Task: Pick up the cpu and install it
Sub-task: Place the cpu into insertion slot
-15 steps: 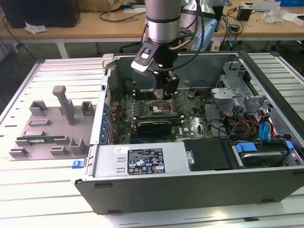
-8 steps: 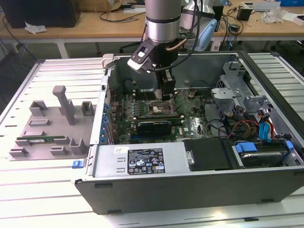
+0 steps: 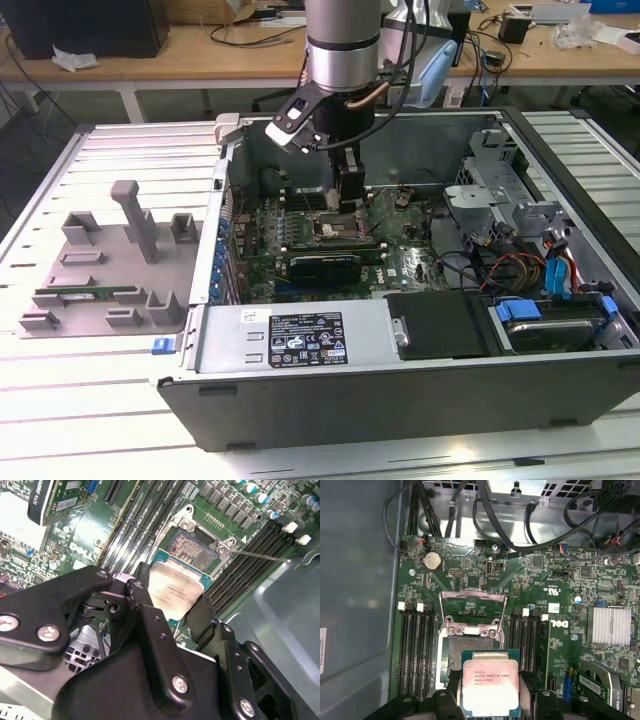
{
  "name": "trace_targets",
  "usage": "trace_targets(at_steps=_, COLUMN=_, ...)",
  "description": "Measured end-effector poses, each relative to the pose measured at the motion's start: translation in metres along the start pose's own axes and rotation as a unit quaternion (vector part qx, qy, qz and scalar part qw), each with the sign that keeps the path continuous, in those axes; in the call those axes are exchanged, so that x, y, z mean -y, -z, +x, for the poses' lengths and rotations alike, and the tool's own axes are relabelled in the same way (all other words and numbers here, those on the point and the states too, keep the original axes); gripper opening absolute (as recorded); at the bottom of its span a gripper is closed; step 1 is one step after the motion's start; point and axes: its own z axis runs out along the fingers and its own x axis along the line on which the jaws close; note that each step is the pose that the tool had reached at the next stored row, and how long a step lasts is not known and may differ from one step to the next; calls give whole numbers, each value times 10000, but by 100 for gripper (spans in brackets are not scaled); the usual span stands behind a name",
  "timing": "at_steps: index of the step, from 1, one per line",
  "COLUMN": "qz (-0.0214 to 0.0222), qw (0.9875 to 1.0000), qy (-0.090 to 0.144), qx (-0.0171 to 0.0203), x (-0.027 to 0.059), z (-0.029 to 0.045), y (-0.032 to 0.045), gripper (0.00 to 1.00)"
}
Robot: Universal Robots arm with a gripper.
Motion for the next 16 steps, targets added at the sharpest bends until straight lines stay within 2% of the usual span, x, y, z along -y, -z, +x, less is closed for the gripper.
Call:
trace_targets(at_steps=13, qz=0, qw=10000, qy=-4, qx=0, x=9, z=2, y=-153, gripper=54)
trace_targets(at_steps=16, qz=0, qw=10000, qy=-9, qx=1, x=12, z=3, y=-218, gripper=54)
